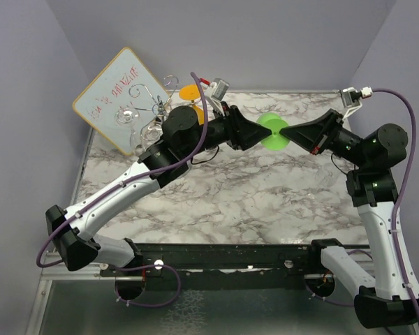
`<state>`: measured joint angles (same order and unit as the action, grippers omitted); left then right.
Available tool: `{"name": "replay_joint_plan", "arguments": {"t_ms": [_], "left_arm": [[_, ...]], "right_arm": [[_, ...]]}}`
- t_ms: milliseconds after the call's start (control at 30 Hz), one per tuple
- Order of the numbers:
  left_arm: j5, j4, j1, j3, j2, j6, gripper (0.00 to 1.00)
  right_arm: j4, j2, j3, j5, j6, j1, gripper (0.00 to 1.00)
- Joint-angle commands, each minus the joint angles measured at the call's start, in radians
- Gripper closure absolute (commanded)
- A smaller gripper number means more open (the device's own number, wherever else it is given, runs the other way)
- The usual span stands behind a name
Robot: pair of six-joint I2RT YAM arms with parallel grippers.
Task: Place the wine glass upside down on the wine glass rack
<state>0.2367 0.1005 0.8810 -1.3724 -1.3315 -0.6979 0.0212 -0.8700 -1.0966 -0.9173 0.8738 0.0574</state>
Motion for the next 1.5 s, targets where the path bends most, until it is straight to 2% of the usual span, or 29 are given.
{"name": "replay_joint_plan", "arguments": {"t_ms": [0, 100, 267, 333, 367, 467, 567, 800, 933, 1167, 1367, 1467], "left_arm": [[0.187, -0.043, -0.002, -0.081, -0.013, -0.023, 0.54], [0.224, -0.082, -0.002, -0.098, -0.021, -0.002, 0.68], [0.263, -0.067, -0.002, -0.099, -0.014, 0.009, 1.00], [0.274, -0.067, -0.003, -0.108, -0.017, 0.015, 1.00], [0.278, -0.068, -0.003, -0.115, -0.020, 0.020, 1.00], [0.283, -0.071, -0.005, -0.149, -0.029, 0.042, 1.00], [0.270, -0.086, -0.018, -0.217, -0.046, 0.074, 1.00], [0.284, -0.182, -0.080, -0.446, -0.133, 0.126, 1.00], [0.276, -0.193, -0.141, -0.531, -0.168, 0.148, 1.00], [0.338, -0.180, -0.317, -0.673, -0.249, 0.070, 1.00], [0.360, -0.164, -0.519, -0.688, -0.268, 0.015, 1.00], [0.394, -0.109, -0.644, -0.628, -0.264, -0.065, 1.00]], "right_arm": [[0.003, 0.003, -0.003, -0.043, -0.011, 0.002, 0.99], [0.005, -0.002, -0.005, -0.049, -0.009, 0.002, 0.99], [-0.006, -0.014, -0.015, -0.064, 0.001, 0.002, 0.99], [-0.002, -0.012, -0.018, -0.066, 0.008, 0.002, 0.99], [0.000, -0.010, -0.019, -0.063, 0.012, 0.002, 0.95], [0.006, 0.003, -0.014, -0.049, 0.009, 0.002, 0.62], [0.040, 0.036, 0.009, 0.017, 0.000, 0.002, 0.43], [0.045, 0.073, 0.024, 0.152, -0.008, 0.002, 0.22], [0.046, 0.089, 0.032, 0.176, -0.024, 0.002, 0.21], [0.089, 0.113, 0.096, 0.162, 0.005, 0.002, 0.25], [0.114, 0.104, 0.118, 0.146, 0.016, 0.002, 0.26], [0.116, 0.095, 0.124, 0.138, 0.017, 0.002, 0.27]]}}
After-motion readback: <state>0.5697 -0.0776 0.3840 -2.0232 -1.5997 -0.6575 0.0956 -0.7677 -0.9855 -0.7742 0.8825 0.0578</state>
